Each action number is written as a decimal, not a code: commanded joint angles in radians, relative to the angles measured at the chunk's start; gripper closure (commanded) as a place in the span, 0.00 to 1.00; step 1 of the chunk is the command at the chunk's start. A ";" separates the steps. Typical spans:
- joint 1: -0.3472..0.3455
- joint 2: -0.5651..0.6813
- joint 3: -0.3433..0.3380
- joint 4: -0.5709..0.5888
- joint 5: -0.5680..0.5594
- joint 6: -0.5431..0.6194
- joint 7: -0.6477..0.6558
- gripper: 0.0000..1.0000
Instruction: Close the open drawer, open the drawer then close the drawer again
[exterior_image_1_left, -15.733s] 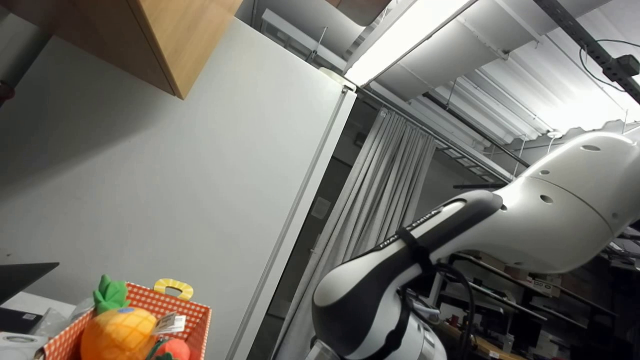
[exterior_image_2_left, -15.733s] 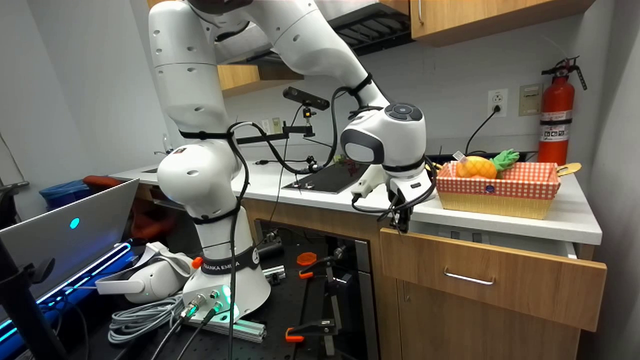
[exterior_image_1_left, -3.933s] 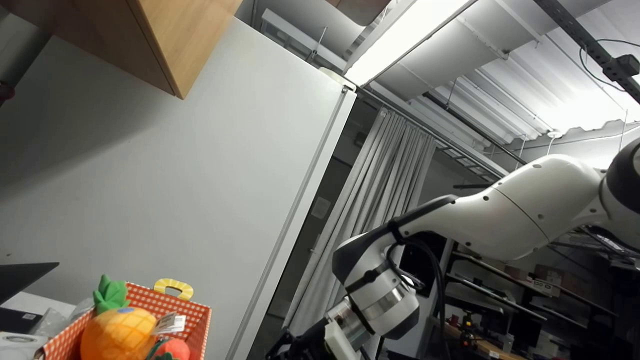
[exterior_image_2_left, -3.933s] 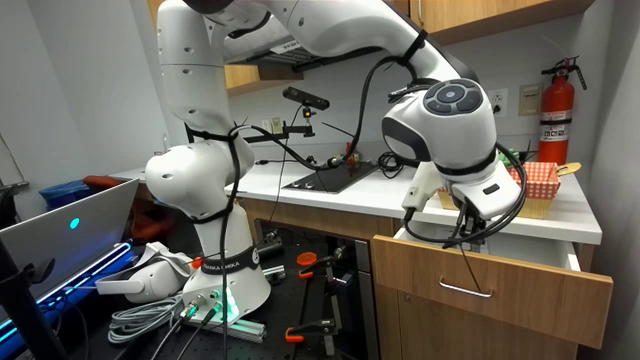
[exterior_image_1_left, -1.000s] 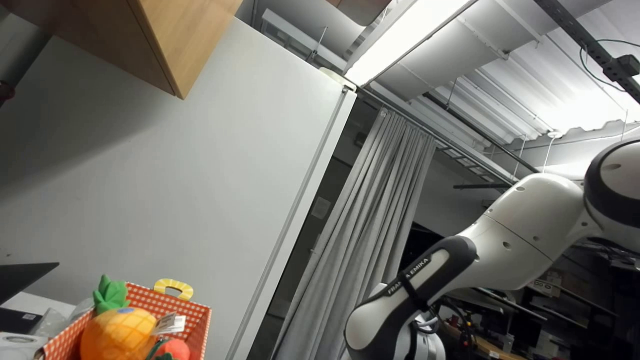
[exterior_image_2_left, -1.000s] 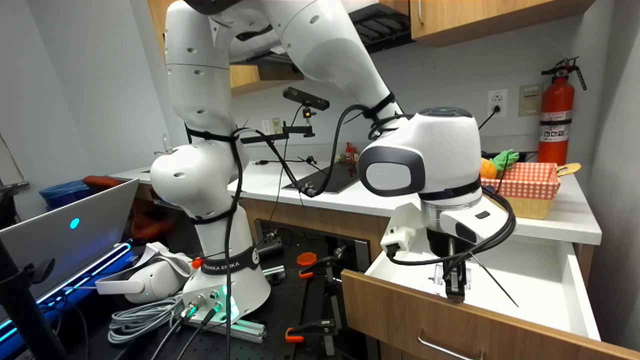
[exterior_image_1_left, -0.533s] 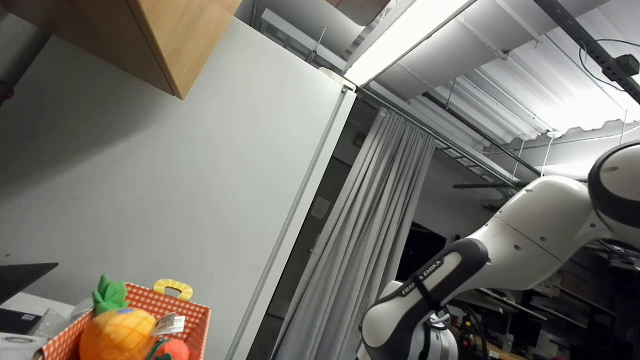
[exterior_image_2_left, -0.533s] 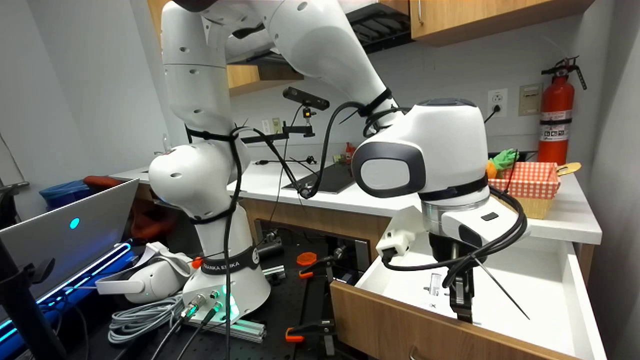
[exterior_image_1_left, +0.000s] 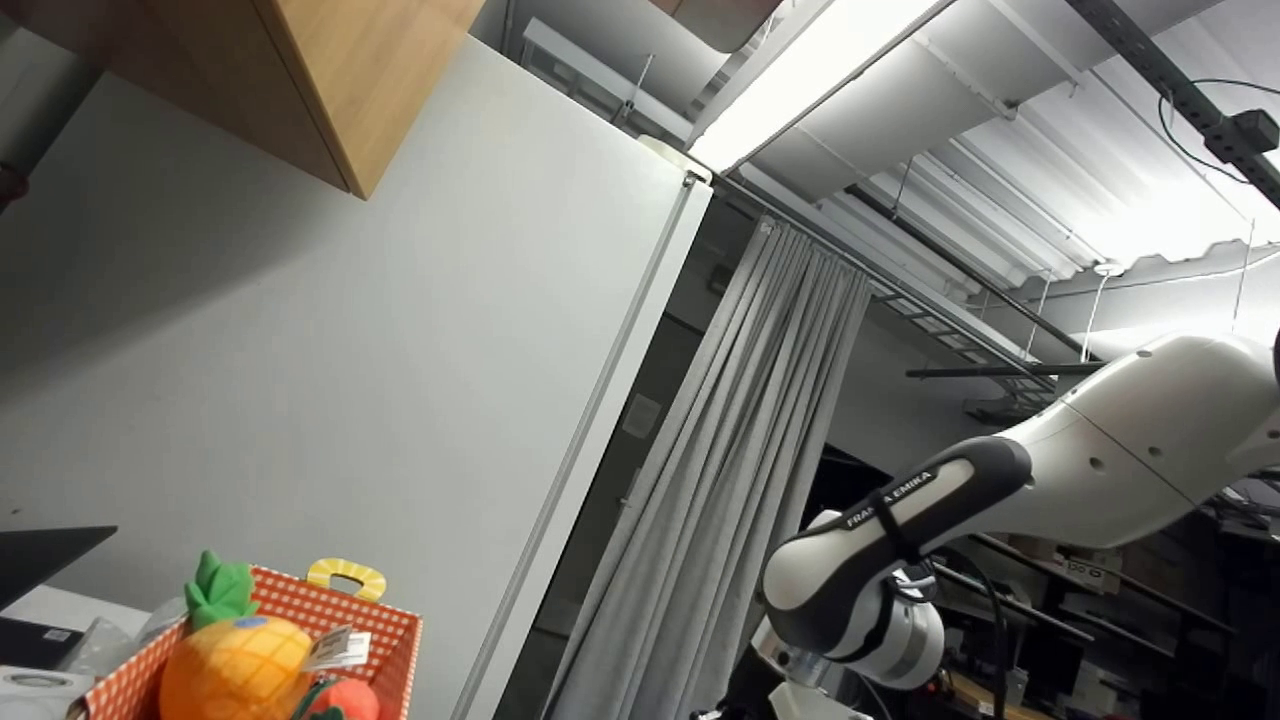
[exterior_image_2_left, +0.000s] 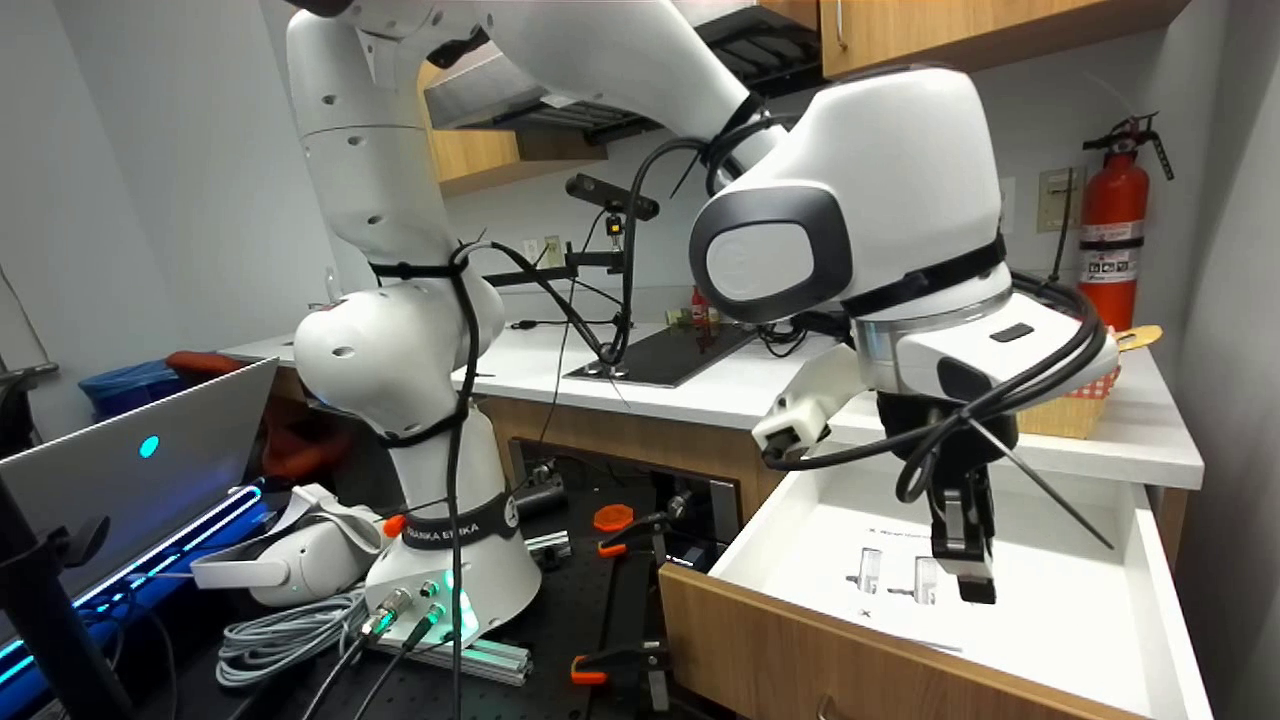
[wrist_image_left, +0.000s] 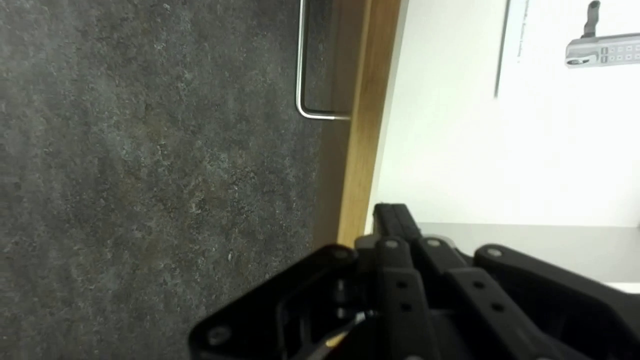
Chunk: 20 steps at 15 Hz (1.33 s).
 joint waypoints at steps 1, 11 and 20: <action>-0.021 -0.057 -0.018 0.007 -0.014 -0.060 0.001 1.00; -0.057 -0.030 -0.056 -0.014 -0.112 -0.110 0.031 1.00; -0.044 0.043 -0.052 -0.088 -0.221 -0.068 0.101 1.00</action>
